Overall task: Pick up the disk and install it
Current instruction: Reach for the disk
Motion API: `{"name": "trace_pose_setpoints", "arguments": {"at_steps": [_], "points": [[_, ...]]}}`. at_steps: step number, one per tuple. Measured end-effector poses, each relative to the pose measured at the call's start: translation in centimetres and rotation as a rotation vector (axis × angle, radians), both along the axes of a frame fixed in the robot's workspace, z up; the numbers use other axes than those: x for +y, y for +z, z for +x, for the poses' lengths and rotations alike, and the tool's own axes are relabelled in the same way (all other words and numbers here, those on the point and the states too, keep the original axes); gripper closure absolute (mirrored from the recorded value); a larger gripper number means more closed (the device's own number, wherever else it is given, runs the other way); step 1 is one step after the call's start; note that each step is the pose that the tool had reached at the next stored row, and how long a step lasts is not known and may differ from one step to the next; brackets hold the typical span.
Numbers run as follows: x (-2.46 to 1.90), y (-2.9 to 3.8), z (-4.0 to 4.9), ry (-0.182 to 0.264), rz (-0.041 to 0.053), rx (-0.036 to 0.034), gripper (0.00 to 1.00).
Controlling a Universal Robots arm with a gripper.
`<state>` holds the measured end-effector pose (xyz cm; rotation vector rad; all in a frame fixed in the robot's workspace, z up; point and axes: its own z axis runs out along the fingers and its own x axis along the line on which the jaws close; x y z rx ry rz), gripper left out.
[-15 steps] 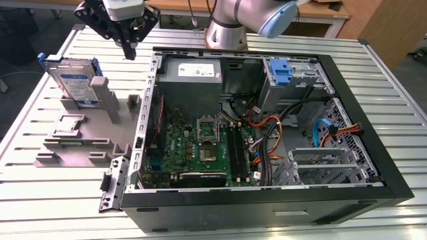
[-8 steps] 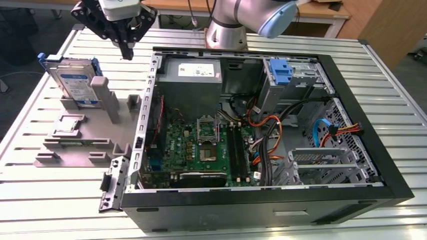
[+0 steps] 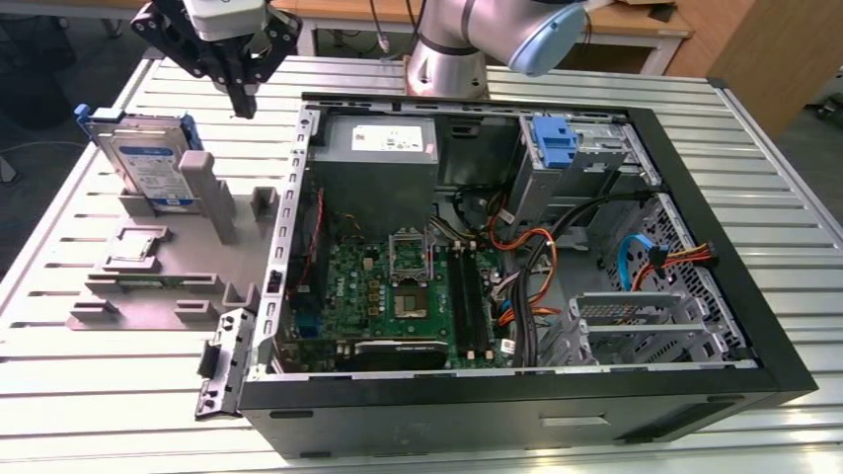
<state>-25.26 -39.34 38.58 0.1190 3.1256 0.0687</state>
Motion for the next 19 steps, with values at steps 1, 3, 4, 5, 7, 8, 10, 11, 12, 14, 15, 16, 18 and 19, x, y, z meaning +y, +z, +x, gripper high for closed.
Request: {"name": "trace_pose_setpoints", "arguments": {"at_steps": [1, 3, 4, 5, 7, 8, 10, 11, 12, 14, 15, 16, 18, 19], "points": [[0.0, 0.0, -0.02, 0.0, 0.0, -0.0001, 0.9], [0.0, 0.0, -0.03, 0.0, -0.0001, 0.0, 0.9], [0.0, 0.0, -0.05, 0.0, 0.0, 0.0, 0.9], [0.0, 0.0, -0.06, 0.0, -0.0001, 0.0, 0.9], [0.0, 0.0, -0.06, 0.0, -0.0002, 0.0001, 0.9], [0.0, 0.0, -0.09, 0.0, -0.0003, 0.0, 0.9], [0.0, 0.0, -0.15, 0.0, -0.0004, 0.0, 0.9], [0.0, 0.0, -0.18, 0.0, -0.0004, 0.0, 0.9], [0.0, 0.0, -0.22, 0.0, -0.0004, 0.0, 0.9], [0.0, 0.0, -0.32, 0.0, -0.0003, 0.0, 0.9], [0.0, 0.0, -0.33, 0.0, -0.0003, 0.0, 0.9], [0.0, 0.0, -0.33, 0.0, -0.0003, 0.0, 0.9], [0.0, 0.0, -0.35, 0.0, -0.0003, 0.0, 0.9], [0.0, 0.0, -0.36, 0.0, -0.0003, 0.0, 0.9]]}}
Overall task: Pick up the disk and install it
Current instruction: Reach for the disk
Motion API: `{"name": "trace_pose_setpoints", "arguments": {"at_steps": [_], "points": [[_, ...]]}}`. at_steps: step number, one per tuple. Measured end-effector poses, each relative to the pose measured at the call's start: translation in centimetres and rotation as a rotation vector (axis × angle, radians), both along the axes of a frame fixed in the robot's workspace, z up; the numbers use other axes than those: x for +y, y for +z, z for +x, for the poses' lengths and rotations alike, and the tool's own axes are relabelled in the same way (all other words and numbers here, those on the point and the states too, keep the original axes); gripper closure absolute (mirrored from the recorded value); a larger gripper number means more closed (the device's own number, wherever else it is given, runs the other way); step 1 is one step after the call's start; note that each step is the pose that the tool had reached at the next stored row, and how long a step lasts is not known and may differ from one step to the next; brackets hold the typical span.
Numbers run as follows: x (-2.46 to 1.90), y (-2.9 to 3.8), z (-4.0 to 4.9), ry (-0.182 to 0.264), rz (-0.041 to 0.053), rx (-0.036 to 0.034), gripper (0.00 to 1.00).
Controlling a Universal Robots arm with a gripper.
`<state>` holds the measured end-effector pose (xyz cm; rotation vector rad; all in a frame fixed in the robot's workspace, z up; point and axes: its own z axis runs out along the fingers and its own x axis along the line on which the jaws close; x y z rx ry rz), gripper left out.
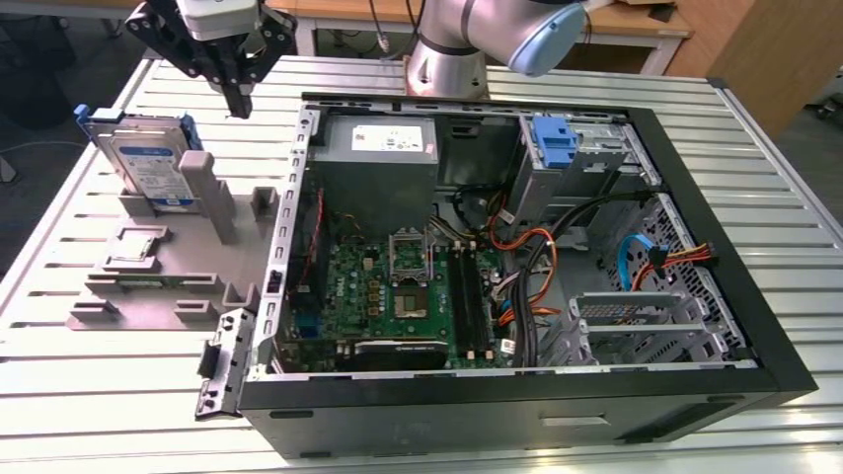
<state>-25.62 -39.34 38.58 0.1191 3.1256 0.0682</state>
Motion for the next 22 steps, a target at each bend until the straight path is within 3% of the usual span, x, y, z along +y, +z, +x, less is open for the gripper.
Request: {"name": "trace_pose_setpoints", "arguments": {"at_steps": [22], "points": [[0.0, -0.01, -0.79, 0.0, 0.0, 0.0, 0.9]]}}
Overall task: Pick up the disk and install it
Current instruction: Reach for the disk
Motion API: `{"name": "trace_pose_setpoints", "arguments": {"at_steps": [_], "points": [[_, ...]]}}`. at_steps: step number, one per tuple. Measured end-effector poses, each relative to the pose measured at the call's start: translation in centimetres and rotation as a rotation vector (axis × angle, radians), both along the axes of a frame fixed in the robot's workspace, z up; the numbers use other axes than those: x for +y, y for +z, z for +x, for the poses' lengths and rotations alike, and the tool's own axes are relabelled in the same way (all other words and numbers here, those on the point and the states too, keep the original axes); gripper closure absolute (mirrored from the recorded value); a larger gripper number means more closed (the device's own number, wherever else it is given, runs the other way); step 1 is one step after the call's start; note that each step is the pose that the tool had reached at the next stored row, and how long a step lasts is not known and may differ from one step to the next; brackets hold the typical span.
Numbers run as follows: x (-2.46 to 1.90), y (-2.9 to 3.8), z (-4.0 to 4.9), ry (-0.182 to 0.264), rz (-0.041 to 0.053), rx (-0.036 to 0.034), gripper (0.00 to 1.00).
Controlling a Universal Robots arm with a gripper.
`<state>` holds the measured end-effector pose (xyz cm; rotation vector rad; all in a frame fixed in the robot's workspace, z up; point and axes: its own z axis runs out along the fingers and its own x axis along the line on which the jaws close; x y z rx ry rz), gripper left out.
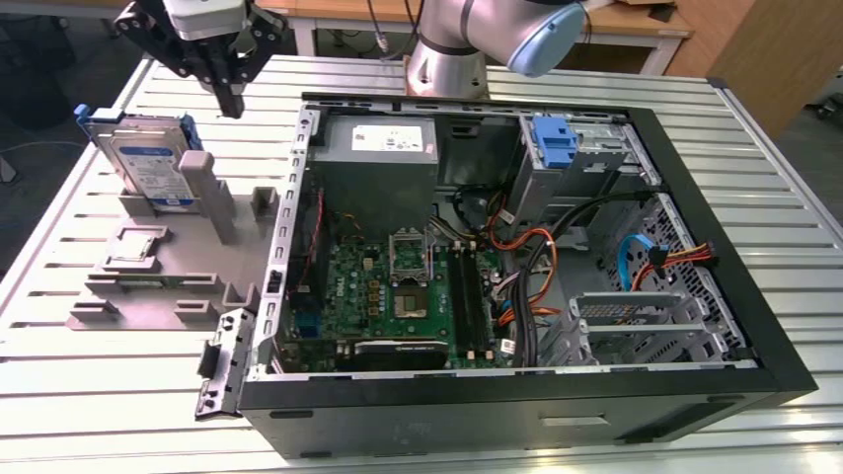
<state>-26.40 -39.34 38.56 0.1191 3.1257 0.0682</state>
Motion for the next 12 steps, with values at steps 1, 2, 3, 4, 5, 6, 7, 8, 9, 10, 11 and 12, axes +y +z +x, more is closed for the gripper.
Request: {"name": "trace_pose_setpoints", "arguments": {"at_steps": [1, 2, 3, 4, 5, 6, 7, 8, 9, 10, 11, 12], "points": [[0.0, 0.0, -0.03, 0.0, 0.0, 0.0, 0.9], [0.0, 0.0, -0.07, 0.0, 0.0, 0.0, 0.9], [0.0, 0.0, -0.1, 0.0, 0.0, 0.0, 0.9], [0.0, 0.0, -0.13, 0.0, -0.0001, 0.0, 0.9], [0.0, 0.0, -0.16, 0.0, 0.0, 0.0, 0.9], [0.0, -0.01, -0.2, 0.0, 0.0, 0.0, 0.9], [0.0, -0.01, -0.23, 0.0, 0.0, 0.0, 0.9], [0.0, -0.01, -0.26, 0.0, 0.0, 0.0, 0.9], [0.0, -0.01, -0.29, 0.0, 0.0, 0.0, 0.9], [0.0, -0.01, -0.32, 0.0, 0.0, 0.0, 0.9], [0.0, -0.01, -0.35, 0.0, -0.0001, 0.0, 0.9], [0.0, -0.01, -0.38, 0.0, 0.0, 0.0, 0.9]]}}
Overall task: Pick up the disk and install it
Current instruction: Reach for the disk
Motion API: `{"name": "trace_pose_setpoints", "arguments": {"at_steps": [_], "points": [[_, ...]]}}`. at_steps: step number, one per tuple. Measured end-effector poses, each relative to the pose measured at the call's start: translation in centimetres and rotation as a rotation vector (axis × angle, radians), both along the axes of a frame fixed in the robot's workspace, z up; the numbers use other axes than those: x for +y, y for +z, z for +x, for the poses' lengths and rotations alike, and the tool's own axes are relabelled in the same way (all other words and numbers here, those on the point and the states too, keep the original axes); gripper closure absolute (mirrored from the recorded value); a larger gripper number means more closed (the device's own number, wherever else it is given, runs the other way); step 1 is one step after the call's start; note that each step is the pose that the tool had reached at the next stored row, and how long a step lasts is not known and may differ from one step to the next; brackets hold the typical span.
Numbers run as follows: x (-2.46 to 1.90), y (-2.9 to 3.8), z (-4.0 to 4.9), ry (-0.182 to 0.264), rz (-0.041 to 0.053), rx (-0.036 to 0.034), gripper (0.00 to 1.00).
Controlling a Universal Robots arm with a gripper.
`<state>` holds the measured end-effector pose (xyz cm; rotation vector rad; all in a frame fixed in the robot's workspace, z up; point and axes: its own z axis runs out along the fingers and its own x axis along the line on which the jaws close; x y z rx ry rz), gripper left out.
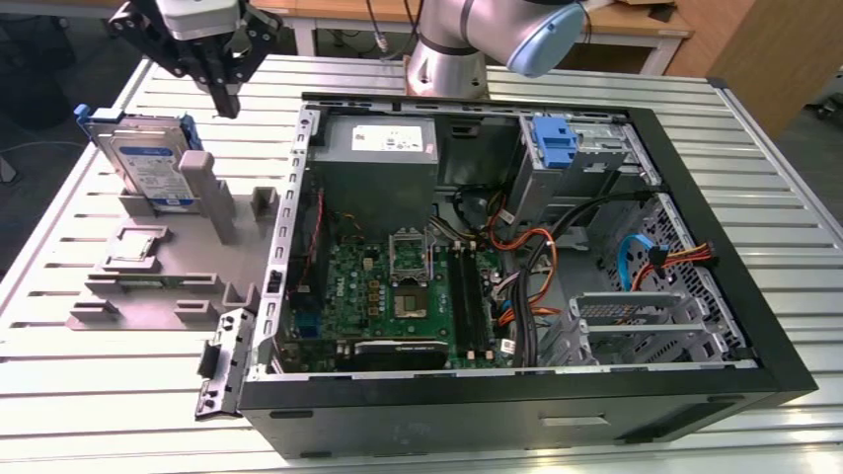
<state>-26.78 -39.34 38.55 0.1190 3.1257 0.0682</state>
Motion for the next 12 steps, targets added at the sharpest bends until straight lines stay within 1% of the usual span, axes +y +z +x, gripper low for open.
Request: {"name": "trace_pose_setpoints", "arguments": {"at_steps": [12], "points": [[0.0, -0.02, -0.31, 0.0, 0.0, 0.0, 0.9]]}}
